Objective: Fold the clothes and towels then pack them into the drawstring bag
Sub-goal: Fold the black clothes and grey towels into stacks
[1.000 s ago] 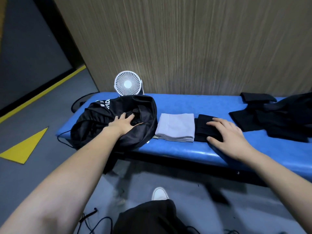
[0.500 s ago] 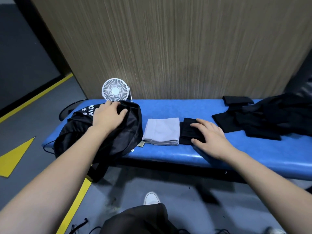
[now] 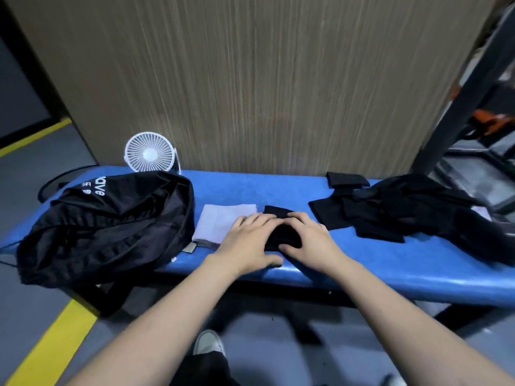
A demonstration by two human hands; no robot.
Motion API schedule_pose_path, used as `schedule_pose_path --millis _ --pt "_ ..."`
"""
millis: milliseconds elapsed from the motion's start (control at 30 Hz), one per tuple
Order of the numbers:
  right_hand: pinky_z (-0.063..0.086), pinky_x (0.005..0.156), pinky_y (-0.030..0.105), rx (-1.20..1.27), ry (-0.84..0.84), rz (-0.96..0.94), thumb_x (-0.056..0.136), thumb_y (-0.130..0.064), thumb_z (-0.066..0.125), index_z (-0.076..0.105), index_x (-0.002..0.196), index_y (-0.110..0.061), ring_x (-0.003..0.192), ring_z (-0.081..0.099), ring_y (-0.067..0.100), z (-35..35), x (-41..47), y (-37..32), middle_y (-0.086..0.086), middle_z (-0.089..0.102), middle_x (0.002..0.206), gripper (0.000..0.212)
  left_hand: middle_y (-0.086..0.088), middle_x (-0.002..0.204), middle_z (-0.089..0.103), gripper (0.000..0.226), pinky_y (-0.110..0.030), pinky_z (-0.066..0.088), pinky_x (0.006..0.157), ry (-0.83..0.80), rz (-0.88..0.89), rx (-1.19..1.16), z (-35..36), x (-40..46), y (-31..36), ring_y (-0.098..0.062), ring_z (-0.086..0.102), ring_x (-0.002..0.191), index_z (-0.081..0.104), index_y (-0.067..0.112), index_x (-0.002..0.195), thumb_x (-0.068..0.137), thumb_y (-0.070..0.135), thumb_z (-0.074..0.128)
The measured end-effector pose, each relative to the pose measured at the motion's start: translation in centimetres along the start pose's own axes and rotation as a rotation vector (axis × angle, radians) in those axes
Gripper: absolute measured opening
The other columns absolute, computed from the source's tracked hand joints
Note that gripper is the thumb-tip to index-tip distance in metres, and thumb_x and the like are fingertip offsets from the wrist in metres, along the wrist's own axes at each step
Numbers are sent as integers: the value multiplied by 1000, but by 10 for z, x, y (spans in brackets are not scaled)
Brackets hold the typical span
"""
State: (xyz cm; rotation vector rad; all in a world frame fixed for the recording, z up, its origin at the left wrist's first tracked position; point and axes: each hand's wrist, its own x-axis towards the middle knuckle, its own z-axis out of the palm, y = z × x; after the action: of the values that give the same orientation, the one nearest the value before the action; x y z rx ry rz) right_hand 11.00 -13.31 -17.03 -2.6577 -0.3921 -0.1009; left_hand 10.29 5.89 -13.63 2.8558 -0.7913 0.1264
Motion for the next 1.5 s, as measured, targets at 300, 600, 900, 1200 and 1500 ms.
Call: schedule_pose_path --millis 300,600,900,1200,1500 --pt "40 101 28 211 56 -58 76 -25 80 64 116 -24 113 52 11 -2 -2 0 -8 49 125 43 15 142 46 65 -28 20 112 57 10 79 10 -2 -17 -9 35 135 48 33 139 81 51 70" --pt "35 108 29 337 74 -31 73 -28 85 60 125 -22 125 44 5 -10 -7 -2 -2 48 134 58 17 132 49 55 -27 29 102 82 1 33 10 -5 -16 -10 40 129 53 33 132 81 45 73" --pt "19 116 38 181 -42 68 69 -53 82 47 138 -35 137 37 13 -8 10 5 -9 43 144 80 16 138 49 60 -28 31 103 80 -11 -1 11 -5 -17 -11 41 131 54 31 135 81 41 75" --pt "34 95 10 419 -32 24 71 -15 86 64 113 -19 110 50 9 -15 10 7 -3 48 121 48 14 136 46 63 -29 38 97 89 1 -37 9 -5 -16 -13 46 124 51 30 135 79 35 78" --pt "12 124 43 291 -193 82 52 -57 90 22 153 -39 153 7 13 -18 15 3 -3 17 164 123 15 143 43 59 -26 34 94 77 11 -77 10 -8 -18 -13 49 121 51 30 138 85 32 74"
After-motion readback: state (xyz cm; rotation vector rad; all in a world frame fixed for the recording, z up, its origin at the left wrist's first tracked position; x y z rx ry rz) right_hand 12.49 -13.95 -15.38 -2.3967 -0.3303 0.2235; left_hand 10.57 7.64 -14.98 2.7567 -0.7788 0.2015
